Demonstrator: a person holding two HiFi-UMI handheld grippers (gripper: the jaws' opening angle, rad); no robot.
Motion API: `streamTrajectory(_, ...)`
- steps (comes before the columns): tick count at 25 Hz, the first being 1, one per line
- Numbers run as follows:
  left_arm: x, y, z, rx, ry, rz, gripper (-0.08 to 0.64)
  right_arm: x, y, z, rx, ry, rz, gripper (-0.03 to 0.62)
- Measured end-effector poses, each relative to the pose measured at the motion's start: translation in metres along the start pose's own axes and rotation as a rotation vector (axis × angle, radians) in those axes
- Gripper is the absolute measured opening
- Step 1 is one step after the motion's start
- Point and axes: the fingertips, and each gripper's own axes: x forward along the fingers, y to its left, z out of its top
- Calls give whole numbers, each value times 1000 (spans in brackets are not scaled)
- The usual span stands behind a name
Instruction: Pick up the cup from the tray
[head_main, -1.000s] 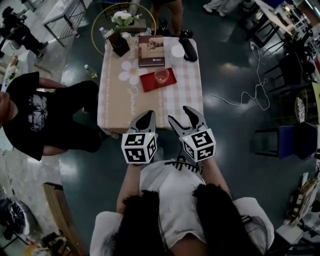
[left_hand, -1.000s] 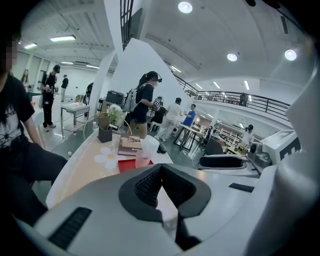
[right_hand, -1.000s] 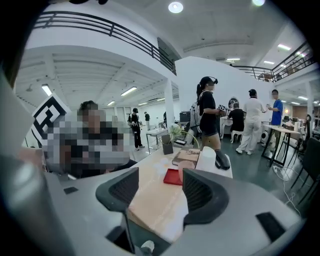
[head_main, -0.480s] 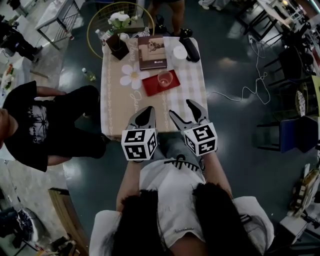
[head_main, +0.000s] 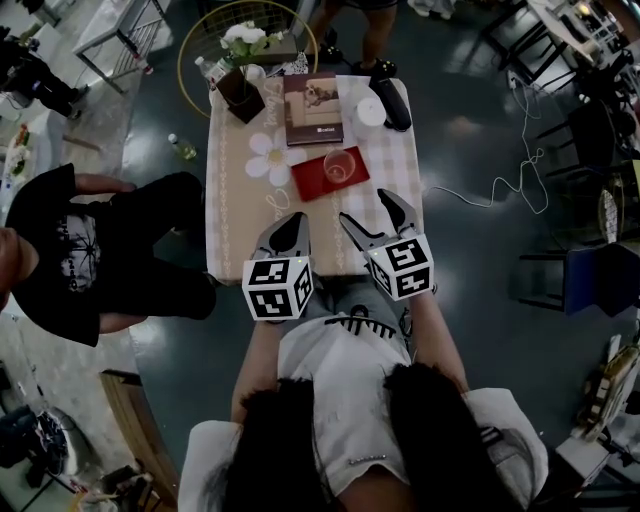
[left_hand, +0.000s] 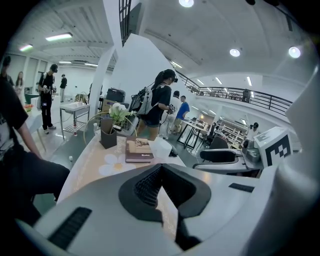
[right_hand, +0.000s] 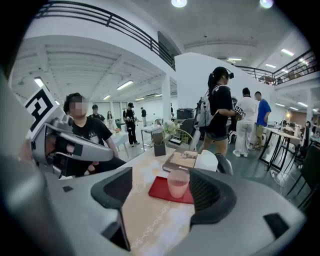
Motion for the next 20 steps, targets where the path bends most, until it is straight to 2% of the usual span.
streamTrajectory(13, 58, 24, 23, -31, 40, 37, 6, 76, -42, -1, 2, 93, 32, 383)
streamTrajectory(20, 87, 35, 25, -47, 74, 62, 8, 119, -49, -14, -68, 179, 71, 397)
